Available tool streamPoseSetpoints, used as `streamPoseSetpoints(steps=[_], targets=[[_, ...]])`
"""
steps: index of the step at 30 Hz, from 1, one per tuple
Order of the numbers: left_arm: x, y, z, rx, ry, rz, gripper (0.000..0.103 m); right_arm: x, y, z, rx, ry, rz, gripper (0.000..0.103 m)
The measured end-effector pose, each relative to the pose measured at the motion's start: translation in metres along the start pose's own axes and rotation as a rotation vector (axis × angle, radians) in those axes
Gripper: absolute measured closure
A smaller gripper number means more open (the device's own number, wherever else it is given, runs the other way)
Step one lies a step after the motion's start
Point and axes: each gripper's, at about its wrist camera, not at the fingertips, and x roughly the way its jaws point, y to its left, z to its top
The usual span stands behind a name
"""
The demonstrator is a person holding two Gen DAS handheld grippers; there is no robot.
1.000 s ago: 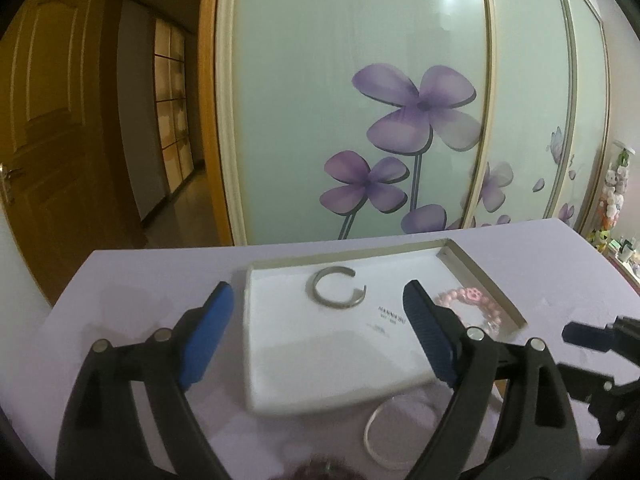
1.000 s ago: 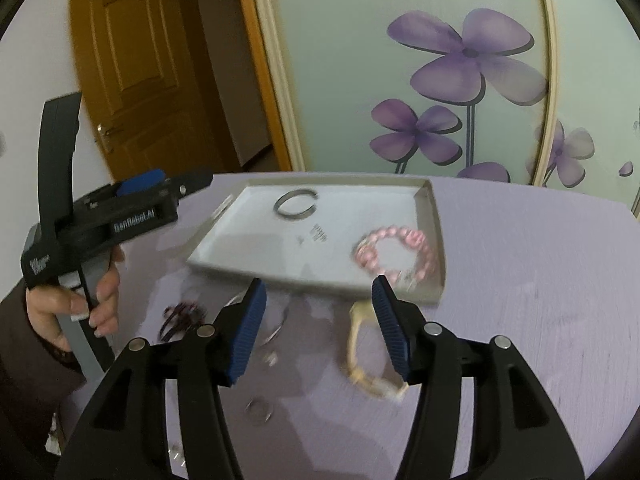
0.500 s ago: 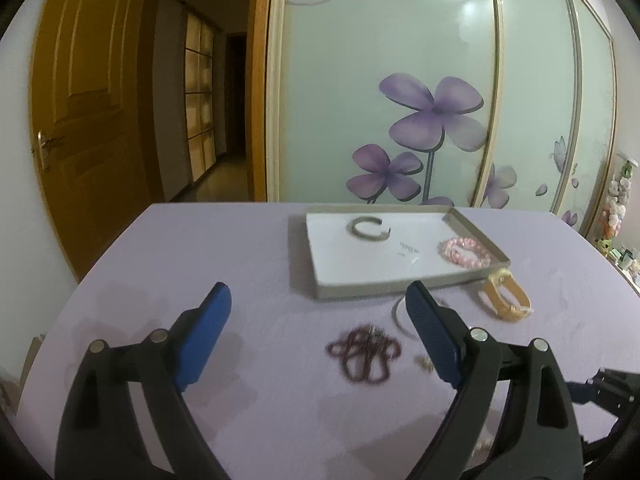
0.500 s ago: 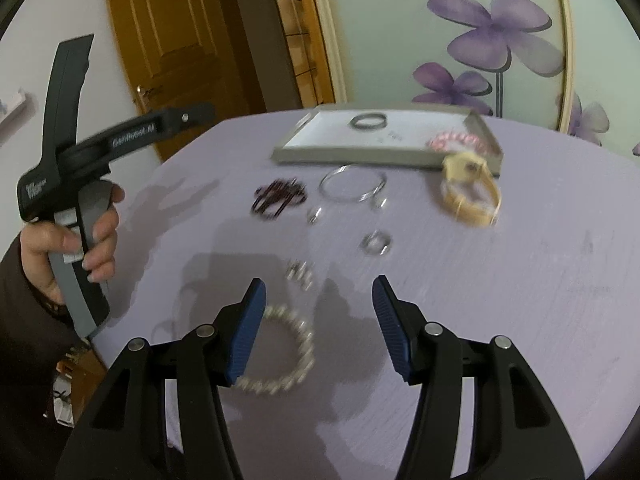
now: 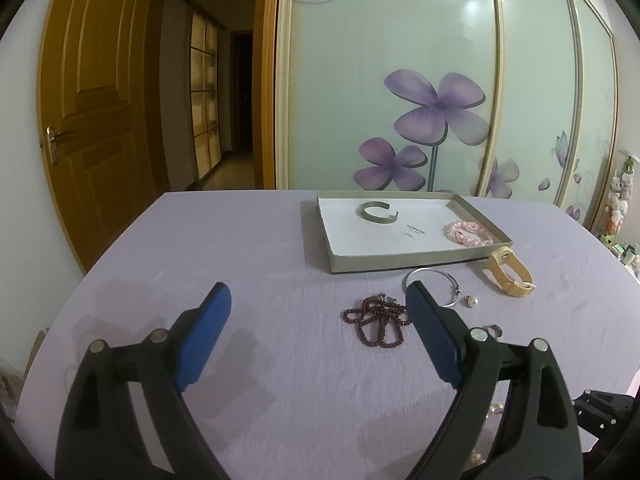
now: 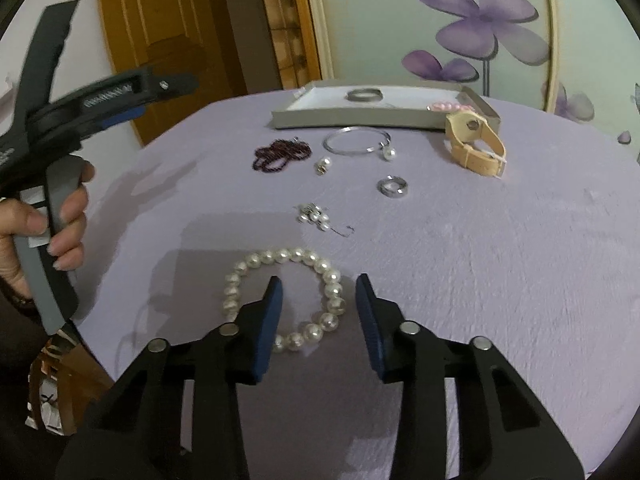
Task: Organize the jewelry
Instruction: 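Move the right tool to the pearl bracelet and close on it, then grasp the pearl earrings with the left tool while the right tool holds the pearl bracelet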
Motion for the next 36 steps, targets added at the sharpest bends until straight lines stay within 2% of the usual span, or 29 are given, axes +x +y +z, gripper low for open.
streamPoseSetpoints(steps=[3, 5, 7, 12, 17, 23, 28, 36], targets=[[0.001, -0.001, -0.001, 0.006, 0.001, 0.001, 0.014, -0.002, -0.002, -0.002, -0.006, 0.002, -0.012, 0.071], [0.002, -0.004, -0.001, 0.012, 0.003, 0.001, 0.014, -0.003, -0.002, -0.003, -0.013, 0.000, -0.034, 0.084], [0.004, -0.007, -0.001, 0.019, 0.006, 0.000, 0.014, -0.006, -0.005, -0.006, -0.005, 0.001, -0.029, 0.092], [0.011, -0.018, -0.002, 0.037, 0.026, -0.005, 0.014, -0.016, -0.013, -0.013, -0.001, 0.002, -0.011, 0.093], [0.016, -0.025, -0.006, 0.047, 0.058, -0.023, 0.014, -0.028, -0.037, -0.009, 0.062, -0.027, -0.046, 0.093], [0.020, -0.049, -0.019, 0.067, 0.111, -0.092, 0.014, -0.050, -0.061, -0.003, 0.113, -0.091, -0.071, 0.093], [0.025, -0.086, -0.037, 0.111, 0.168, -0.155, 0.015, -0.059, -0.076, -0.004, 0.141, -0.106, -0.082, 0.093], [0.047, -0.125, -0.059, 0.146, 0.305, -0.186, 0.035, -0.067, -0.094, -0.008, 0.164, -0.113, -0.078, 0.093]])
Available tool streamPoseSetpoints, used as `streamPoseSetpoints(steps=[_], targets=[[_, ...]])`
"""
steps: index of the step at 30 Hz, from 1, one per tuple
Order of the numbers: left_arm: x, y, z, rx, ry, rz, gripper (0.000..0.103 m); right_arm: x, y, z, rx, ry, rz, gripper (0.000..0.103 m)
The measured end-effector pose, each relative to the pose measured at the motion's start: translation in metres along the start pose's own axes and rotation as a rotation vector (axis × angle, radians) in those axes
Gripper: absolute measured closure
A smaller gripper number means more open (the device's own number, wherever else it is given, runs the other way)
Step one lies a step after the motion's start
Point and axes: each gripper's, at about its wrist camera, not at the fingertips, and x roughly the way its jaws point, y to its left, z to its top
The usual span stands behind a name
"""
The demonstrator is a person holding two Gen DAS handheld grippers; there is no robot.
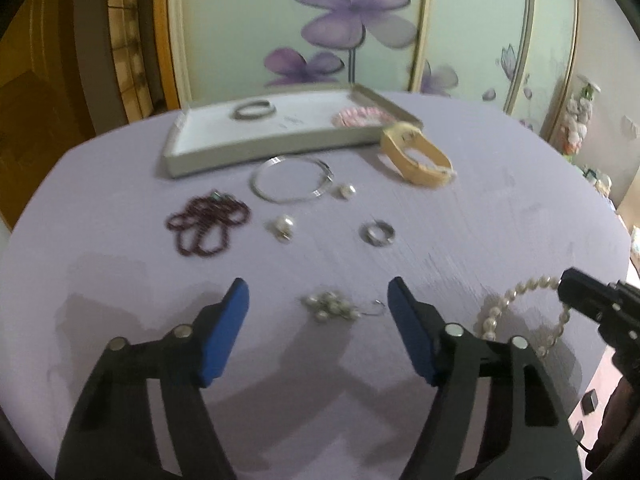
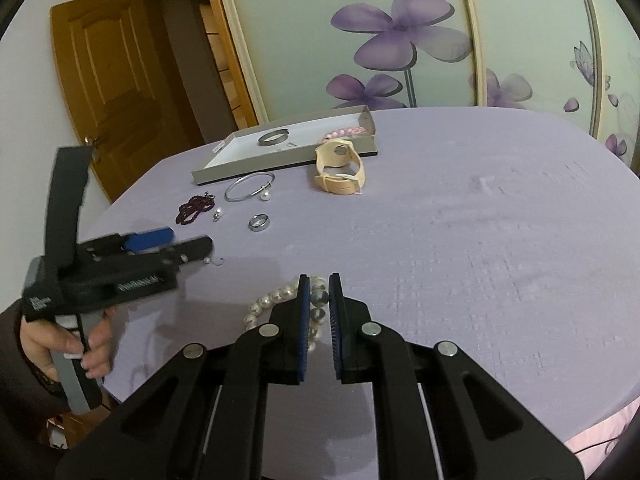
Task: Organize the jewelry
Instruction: 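Grasp the pearl earrings with the left tool while the right tool holds the pearl bracelet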
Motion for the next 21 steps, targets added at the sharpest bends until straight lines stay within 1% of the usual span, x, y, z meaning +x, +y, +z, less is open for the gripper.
streamPoseSetpoints(steps=[2, 3, 5, 6, 8, 9, 10, 11, 21], targets=[[0.005, -0.005, 0.001, 0.006, 0.018, -0.003, 0.042, 0.000, -0.003, 0.002, 0.003, -0.002, 0.005, 0.093], [0.007, -0.008, 0.001, 0.008, 0.024, 0.000, 0.044, 0.000, -0.004, 0.002, 0.005, -0.003, 0.008, 0.093], [0.014, -0.013, 0.002, 0.018, 0.052, 0.008, 0.054, -0.002, -0.005, 0.003, 0.005, -0.006, 0.013, 0.093], [0.016, -0.015, 0.003, 0.026, 0.053, 0.024, 0.056, -0.003, -0.006, 0.003, 0.004, -0.008, 0.015, 0.093], [0.017, -0.017, 0.002, 0.029, 0.054, 0.030, 0.069, -0.004, -0.006, 0.004, 0.003, -0.010, 0.022, 0.093], [0.016, -0.017, 0.003, 0.029, 0.052, 0.031, 0.074, -0.004, -0.006, 0.004, 0.001, -0.011, 0.025, 0.093], [0.017, -0.017, 0.002, 0.028, 0.050, 0.036, 0.084, -0.004, -0.006, 0.004, 0.001, -0.012, 0.028, 0.093], [0.016, -0.017, 0.003, 0.026, 0.049, 0.036, 0.091, -0.004, -0.006, 0.005, 0.001, -0.012, 0.032, 0.093], [0.013, -0.010, 0.005, 0.009, 0.035, 0.027, 0.094, -0.006, 0.001, 0.015, -0.017, -0.033, 0.053, 0.093]])
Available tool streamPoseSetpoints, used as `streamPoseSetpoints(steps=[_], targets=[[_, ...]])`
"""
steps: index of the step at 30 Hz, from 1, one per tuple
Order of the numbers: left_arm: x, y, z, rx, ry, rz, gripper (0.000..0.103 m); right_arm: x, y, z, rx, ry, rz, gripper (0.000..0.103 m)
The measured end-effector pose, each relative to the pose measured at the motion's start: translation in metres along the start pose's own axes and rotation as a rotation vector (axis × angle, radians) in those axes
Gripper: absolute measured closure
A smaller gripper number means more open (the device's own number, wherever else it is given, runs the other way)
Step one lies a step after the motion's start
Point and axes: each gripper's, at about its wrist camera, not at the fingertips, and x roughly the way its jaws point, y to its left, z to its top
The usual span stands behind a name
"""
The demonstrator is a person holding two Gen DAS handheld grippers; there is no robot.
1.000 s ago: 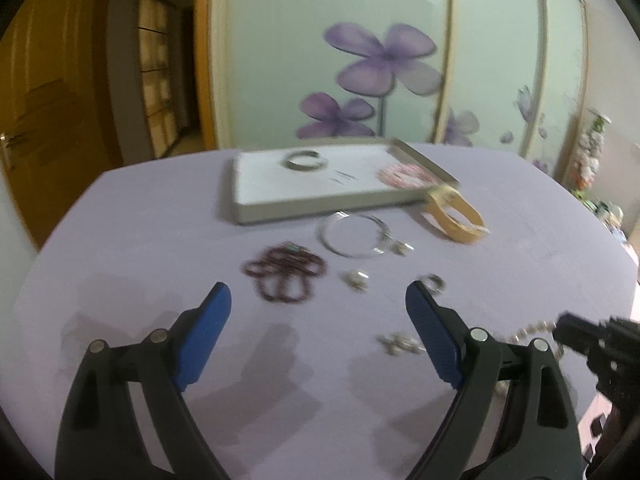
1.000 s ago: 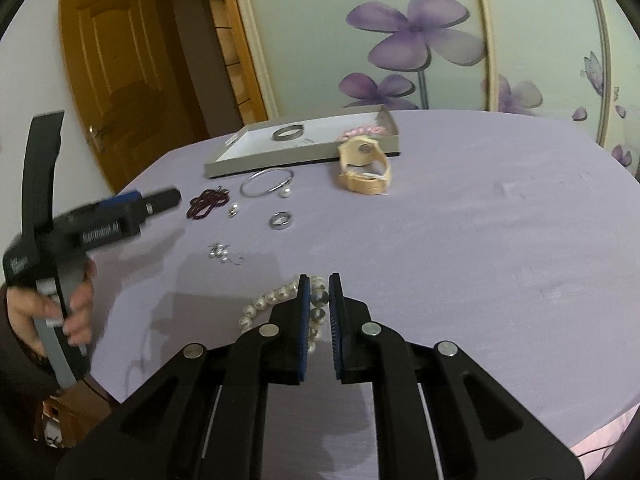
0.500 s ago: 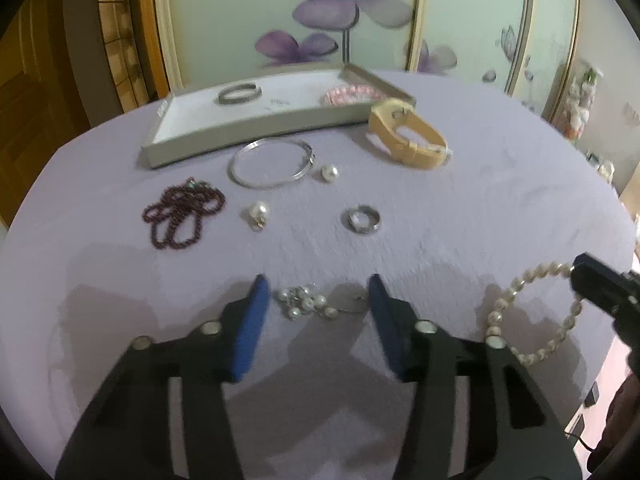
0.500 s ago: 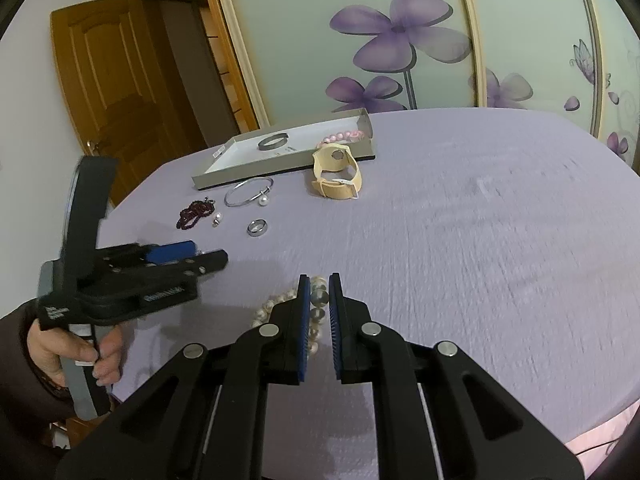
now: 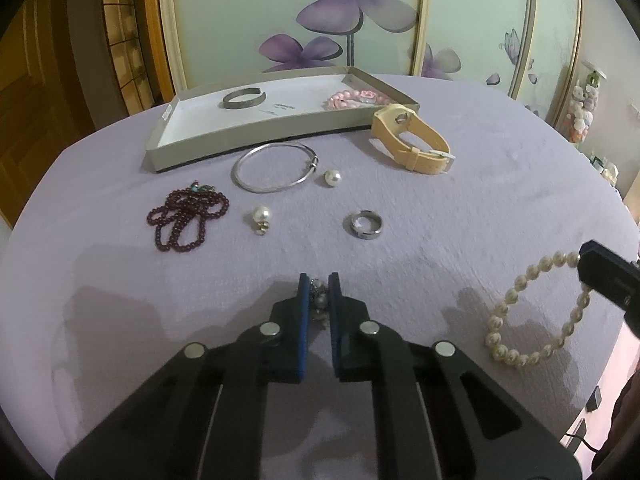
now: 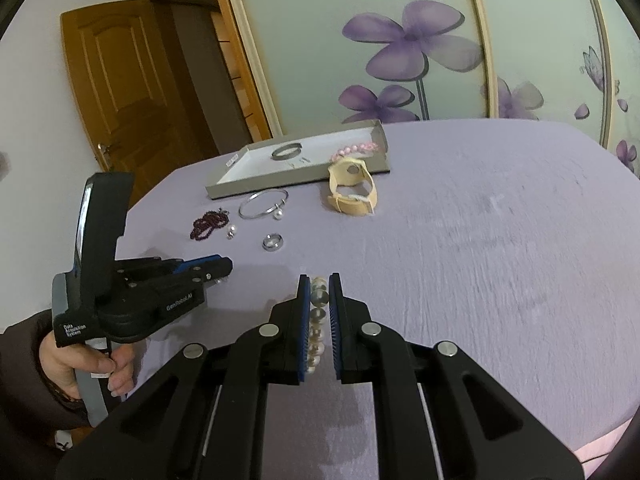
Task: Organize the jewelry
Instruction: 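Grasp the pearl earrings with the left tool while the right tool holds the pearl bracelet, then carry the pearl earrings and pearl bracelet with both tools into the white tray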
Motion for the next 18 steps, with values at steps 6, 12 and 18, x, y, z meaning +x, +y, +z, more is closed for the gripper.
streamPoseSetpoints(steps=[6, 12, 18], targets=[[-0.020, 0.019, 0.008, -0.049, -0.056, -0.012, 0.094, -0.002, 0.007, 0.016, -0.033, -0.032, 0.017, 0.093], [-0.046, 0.041, 0.026, -0.085, -0.134, 0.012, 0.094, 0.001, 0.012, 0.036, -0.057, -0.051, 0.036, 0.093], [-0.062, 0.059, 0.047, -0.112, -0.197, 0.039, 0.094, 0.008, 0.013, 0.057, -0.067, -0.065, 0.044, 0.093]])
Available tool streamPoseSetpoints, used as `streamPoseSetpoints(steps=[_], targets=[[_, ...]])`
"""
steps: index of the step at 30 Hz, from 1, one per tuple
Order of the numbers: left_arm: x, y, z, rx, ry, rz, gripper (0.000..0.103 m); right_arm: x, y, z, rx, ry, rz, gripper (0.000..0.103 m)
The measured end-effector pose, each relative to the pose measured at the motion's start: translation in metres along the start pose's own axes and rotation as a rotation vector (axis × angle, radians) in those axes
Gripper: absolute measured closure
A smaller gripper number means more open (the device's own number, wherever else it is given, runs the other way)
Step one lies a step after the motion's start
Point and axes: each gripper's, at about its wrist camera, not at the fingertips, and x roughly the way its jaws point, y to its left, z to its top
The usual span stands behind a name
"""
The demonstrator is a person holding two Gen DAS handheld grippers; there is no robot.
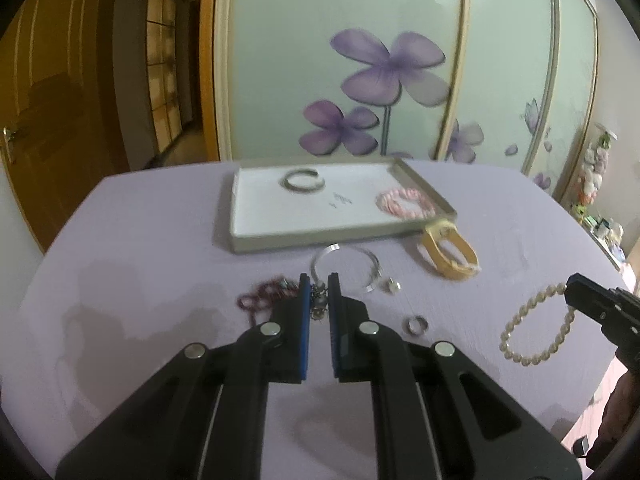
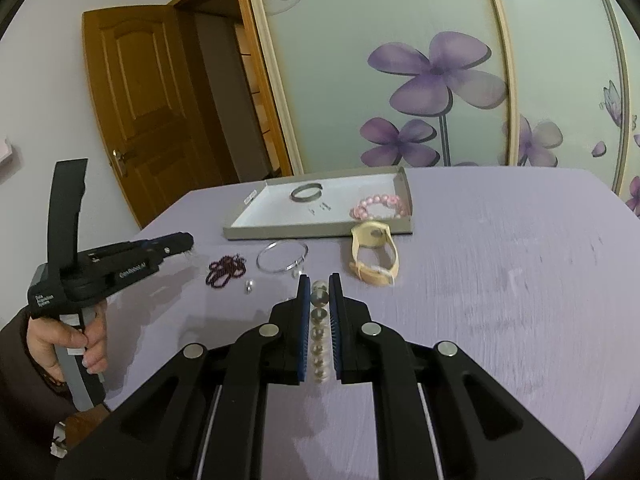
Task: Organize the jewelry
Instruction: 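Carry the pearl earrings and pearl bracelet with both tools into the white tray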
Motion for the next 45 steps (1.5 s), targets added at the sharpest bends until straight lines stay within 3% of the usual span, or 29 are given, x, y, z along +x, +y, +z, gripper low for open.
streamPoseSetpoints(steps=[12, 25, 35, 45], targets=[[0.030, 0.013, 0.049, -0.025, -0.035, 0.009, 0.094, 0.033, -0.009, 0.044, -0.029, 0.003, 0.002, 0.093], [0.109, 0.020, 0.117, -0.022, -0.066, 0.014, 0.094, 0.103, -0.026, 0.097, -0.043, 0.034, 0.021, 0.093], [0.167, 0.025, 0.131, -0.009, -0.027, 0.026, 0.094, 0.160, -0.031, 0.120, -0.063, 0.086, 0.034, 0.093], [0.193, 0.029, 0.140, 0.006, -0.026, 0.035, 0.094, 0.189, -0.034, 0.114, -0.071, 0.123, 0.040, 0.093]])
